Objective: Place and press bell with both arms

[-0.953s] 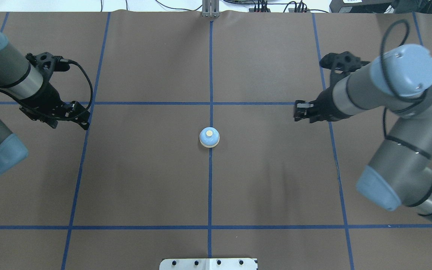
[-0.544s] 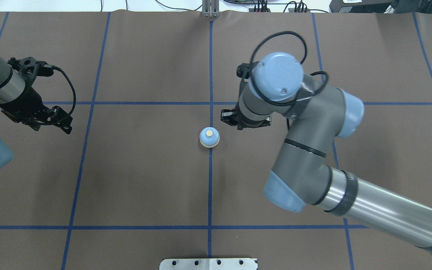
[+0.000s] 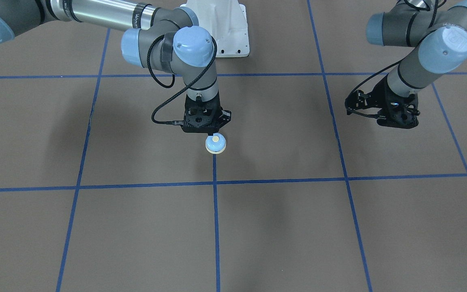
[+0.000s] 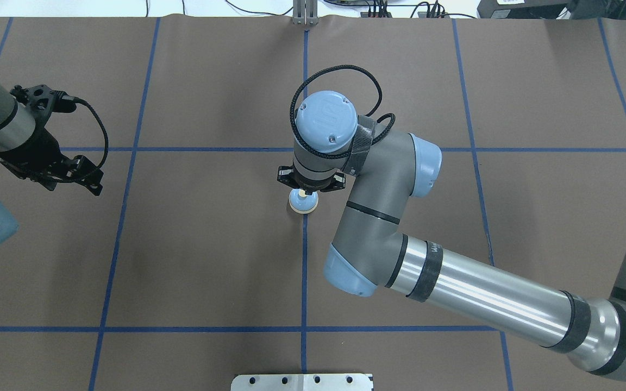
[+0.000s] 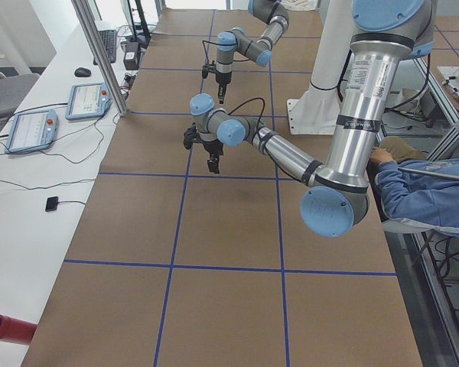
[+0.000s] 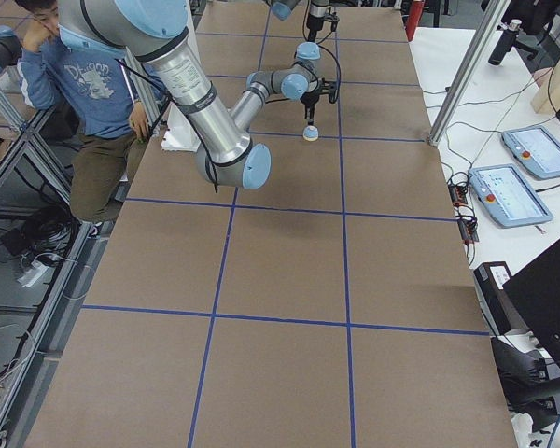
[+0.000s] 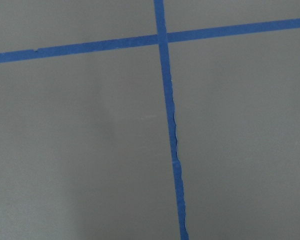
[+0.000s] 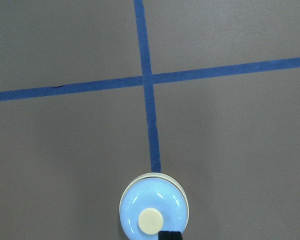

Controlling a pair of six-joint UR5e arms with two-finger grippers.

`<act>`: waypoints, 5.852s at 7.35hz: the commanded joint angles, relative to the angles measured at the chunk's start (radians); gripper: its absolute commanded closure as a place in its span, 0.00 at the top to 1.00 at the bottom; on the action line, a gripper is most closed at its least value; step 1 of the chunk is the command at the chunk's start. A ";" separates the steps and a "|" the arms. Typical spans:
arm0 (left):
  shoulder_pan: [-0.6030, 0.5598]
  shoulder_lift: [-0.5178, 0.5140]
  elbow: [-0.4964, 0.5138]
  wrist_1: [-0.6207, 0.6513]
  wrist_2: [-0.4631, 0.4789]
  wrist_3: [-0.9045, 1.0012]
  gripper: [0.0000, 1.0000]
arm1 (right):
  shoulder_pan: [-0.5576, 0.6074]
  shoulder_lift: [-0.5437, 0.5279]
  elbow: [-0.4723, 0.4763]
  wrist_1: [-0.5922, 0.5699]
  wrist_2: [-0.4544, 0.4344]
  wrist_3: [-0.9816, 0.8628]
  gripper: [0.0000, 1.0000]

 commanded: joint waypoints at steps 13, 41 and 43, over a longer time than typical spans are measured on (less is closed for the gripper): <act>-0.019 0.001 -0.013 -0.003 -0.003 0.001 0.99 | 0.214 -0.455 0.483 -0.049 0.184 -0.198 0.29; -0.605 0.347 0.101 -0.011 -0.135 0.722 1.00 | 0.966 -0.958 0.364 -0.088 0.509 -1.367 1.00; -0.605 0.348 0.095 -0.014 -0.124 0.721 1.00 | 0.973 -0.962 0.364 -0.086 0.508 -1.369 1.00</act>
